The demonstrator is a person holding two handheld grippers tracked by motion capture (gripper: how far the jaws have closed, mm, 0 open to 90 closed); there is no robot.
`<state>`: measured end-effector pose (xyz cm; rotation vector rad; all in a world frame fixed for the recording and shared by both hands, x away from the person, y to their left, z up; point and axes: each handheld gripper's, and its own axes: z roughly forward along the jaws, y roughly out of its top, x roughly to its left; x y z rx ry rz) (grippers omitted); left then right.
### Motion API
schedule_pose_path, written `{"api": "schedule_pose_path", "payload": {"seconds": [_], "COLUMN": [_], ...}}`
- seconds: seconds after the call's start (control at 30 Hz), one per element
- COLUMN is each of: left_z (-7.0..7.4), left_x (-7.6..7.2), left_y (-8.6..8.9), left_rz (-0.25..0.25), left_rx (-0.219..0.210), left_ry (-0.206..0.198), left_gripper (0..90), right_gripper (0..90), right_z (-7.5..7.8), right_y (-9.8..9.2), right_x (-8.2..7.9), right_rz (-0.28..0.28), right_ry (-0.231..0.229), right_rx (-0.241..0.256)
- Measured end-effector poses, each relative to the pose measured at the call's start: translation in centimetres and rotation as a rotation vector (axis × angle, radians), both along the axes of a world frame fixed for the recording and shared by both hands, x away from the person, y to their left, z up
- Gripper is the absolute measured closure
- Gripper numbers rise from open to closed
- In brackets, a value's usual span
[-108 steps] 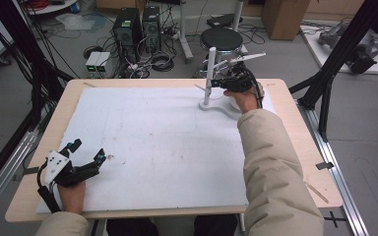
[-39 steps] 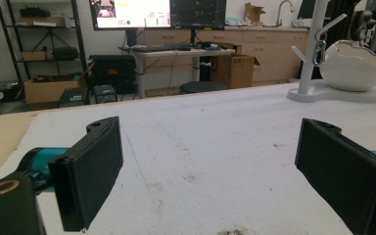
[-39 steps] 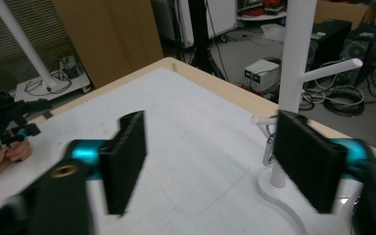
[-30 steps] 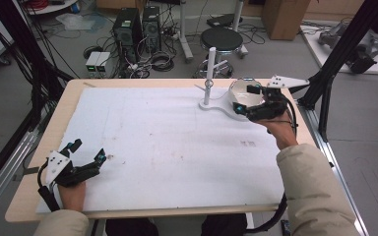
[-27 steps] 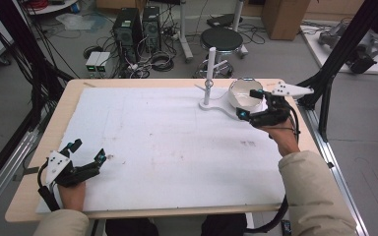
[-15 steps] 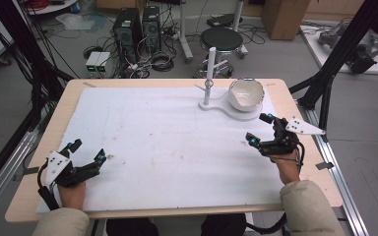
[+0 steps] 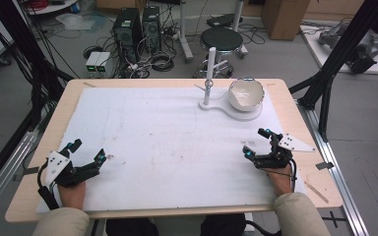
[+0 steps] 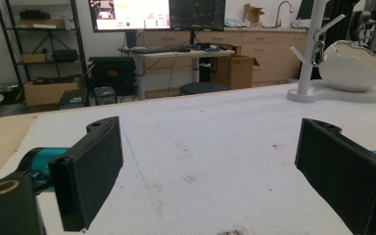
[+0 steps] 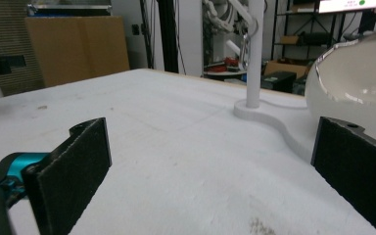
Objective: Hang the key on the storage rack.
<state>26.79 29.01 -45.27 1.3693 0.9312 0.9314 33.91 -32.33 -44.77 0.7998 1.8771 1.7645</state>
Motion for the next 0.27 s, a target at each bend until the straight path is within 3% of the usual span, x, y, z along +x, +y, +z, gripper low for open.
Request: {"api": "schedule_pose_path", "payload": {"seconds": [0.27], "left_z": [-0.02], "left_x": [-0.12], "left_y": [-0.05], "left_rz": [0.001], "left_rx": [0.0], "left_ry": [-0.01], "left_gripper": [11.0], "right_gripper": [0.4], "right_z": [-0.3], "right_y": [0.0], "right_x": [-0.33], "right_rz": [-0.032], "right_ry": [-0.02], "right_rx": [0.01]}}
